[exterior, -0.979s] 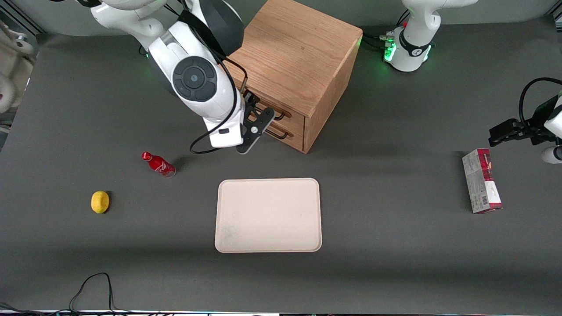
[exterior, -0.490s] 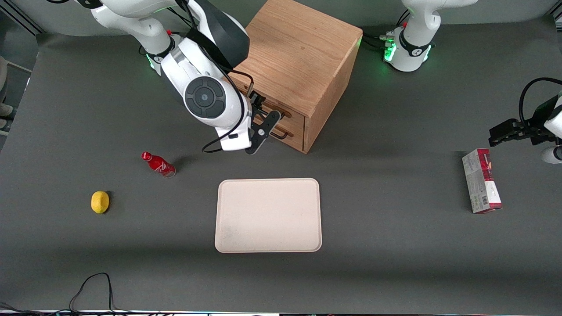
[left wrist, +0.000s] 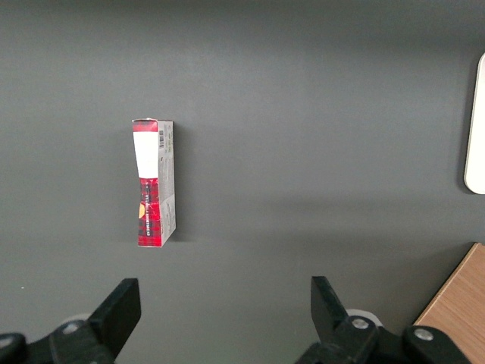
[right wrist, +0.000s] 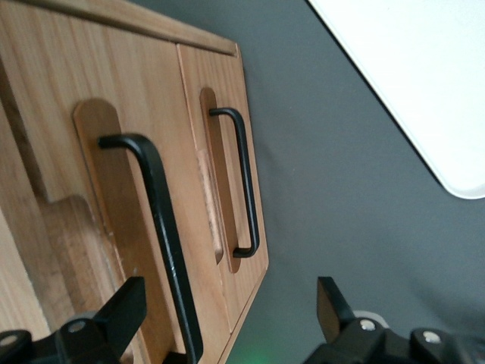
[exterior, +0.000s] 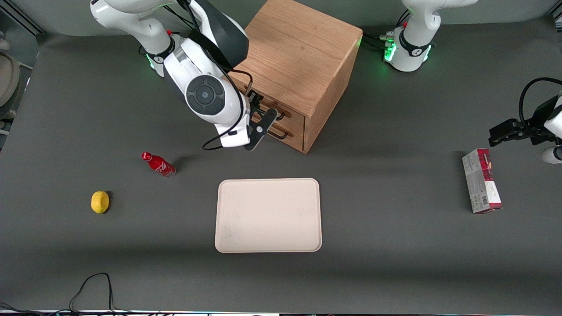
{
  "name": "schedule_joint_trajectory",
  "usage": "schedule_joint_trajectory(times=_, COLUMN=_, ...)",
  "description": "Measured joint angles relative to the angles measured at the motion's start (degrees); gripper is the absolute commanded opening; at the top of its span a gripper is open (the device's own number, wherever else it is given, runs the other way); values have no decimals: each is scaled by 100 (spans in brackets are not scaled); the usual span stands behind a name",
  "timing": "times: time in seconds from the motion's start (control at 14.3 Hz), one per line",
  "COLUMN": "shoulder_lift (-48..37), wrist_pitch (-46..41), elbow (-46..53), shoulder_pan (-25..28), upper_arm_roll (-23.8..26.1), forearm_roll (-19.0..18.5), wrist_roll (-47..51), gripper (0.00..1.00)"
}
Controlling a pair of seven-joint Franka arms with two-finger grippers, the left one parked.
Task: Open upper drawer
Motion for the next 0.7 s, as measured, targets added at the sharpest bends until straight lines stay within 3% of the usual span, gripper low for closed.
schedule_joint_trajectory(times=0.7, shoulder_lift=-406, wrist_pitch=491, elbow=-853, shoulder_pan=-2, upper_arm_roll=-26, forearm_roll=154, wrist_roll=-168, gripper=100)
